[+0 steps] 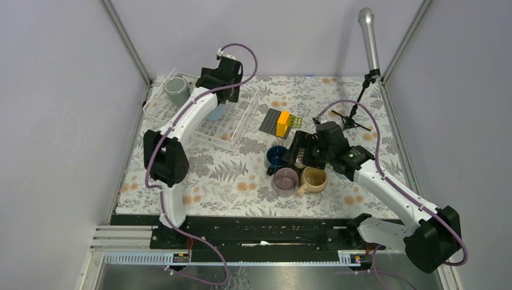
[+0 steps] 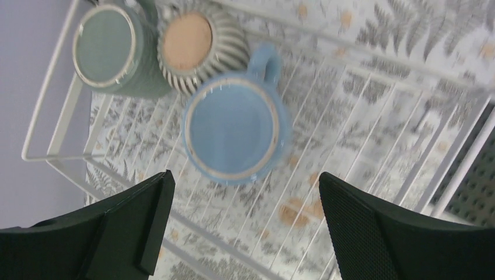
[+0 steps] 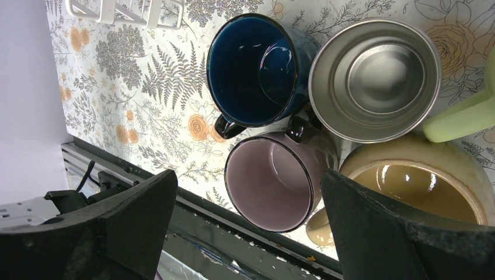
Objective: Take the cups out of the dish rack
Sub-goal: Unload the cup from the dish rack.
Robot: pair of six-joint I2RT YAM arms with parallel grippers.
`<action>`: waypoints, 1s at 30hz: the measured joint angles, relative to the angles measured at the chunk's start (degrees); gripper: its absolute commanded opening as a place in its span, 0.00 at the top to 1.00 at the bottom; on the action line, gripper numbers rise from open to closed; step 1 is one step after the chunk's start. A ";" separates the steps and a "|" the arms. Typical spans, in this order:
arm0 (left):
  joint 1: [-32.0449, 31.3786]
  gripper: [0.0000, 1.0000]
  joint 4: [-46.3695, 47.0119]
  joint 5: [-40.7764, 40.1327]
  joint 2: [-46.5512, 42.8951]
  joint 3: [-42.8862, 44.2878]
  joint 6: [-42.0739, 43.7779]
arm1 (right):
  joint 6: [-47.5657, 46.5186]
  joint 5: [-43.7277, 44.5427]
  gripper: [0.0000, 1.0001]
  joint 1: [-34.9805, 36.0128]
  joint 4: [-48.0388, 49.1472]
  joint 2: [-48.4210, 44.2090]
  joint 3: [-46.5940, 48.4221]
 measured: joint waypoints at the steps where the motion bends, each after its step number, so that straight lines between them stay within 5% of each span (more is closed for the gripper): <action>1: -0.31 0.01 0.07 -0.76 1.01 2.14 -0.37 | 0.00 0.00 0.00 0.00 0.00 0.04 0.00; 12: 2.56 0.01 -2.93 -4.92 20.35 23.87 -3.34 | -0.44 0.07 0.00 0.00 -0.07 -0.11 0.00; 30: 7.17 0.01 -6.51 -3.91 22.99 26.36 -5.90 | -0.61 0.02 0.00 0.00 -0.04 0.07 0.00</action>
